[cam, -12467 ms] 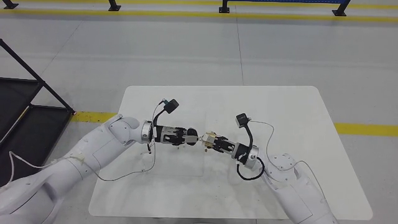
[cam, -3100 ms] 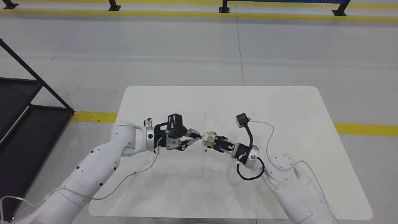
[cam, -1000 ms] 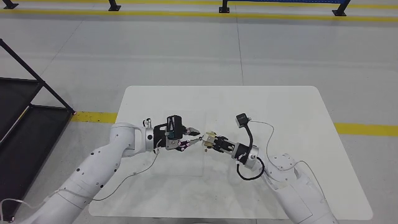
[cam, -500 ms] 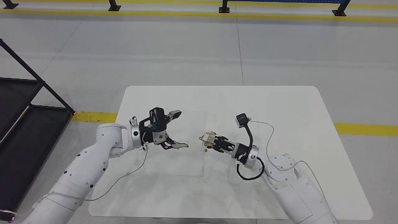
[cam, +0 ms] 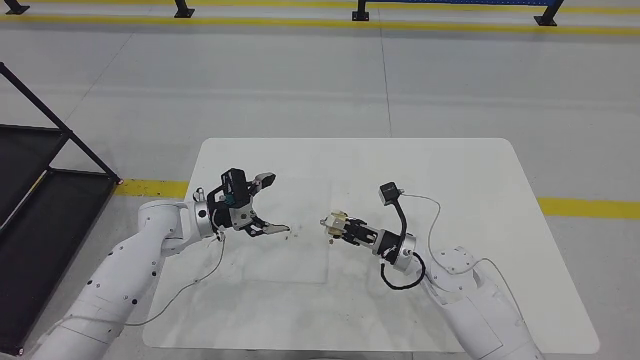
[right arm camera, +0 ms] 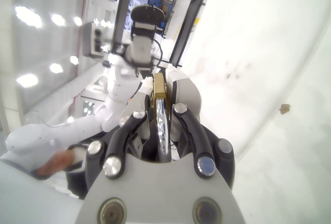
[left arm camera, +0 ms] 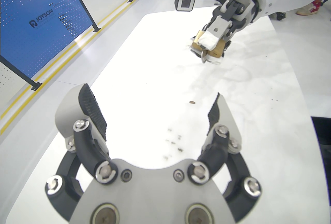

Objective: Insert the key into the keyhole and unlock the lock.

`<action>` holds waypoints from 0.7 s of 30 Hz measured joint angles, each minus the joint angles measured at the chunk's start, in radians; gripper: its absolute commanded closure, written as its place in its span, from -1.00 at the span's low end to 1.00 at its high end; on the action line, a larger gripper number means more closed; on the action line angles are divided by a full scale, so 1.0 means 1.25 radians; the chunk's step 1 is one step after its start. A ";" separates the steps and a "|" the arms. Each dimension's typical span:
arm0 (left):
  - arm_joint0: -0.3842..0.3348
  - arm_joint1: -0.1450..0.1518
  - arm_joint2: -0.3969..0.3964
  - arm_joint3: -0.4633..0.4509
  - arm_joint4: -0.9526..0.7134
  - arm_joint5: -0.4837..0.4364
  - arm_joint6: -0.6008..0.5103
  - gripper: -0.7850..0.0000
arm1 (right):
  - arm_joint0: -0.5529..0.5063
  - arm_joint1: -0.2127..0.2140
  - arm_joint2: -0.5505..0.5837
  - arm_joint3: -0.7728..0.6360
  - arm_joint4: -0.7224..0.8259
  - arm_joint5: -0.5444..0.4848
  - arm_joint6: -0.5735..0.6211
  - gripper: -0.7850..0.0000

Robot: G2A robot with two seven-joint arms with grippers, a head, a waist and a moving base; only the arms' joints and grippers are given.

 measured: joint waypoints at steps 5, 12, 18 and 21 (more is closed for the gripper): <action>0.000 0.000 0.000 0.000 0.000 0.000 0.000 -1.00 | 0.000 0.000 0.000 0.000 0.000 0.000 0.000 1.00; 0.000 0.000 0.000 0.000 0.000 0.000 0.000 -1.00 | 0.006 0.011 0.034 -0.012 -0.078 0.143 -0.012 1.00; 0.000 0.000 0.000 0.000 0.000 0.000 0.000 -1.00 | 0.026 0.021 0.045 -0.029 -0.167 0.308 0.031 1.00; 0.000 0.000 0.000 0.000 0.000 0.000 0.000 -1.00 | 0.041 0.021 0.039 -0.026 -0.200 0.402 0.033 1.00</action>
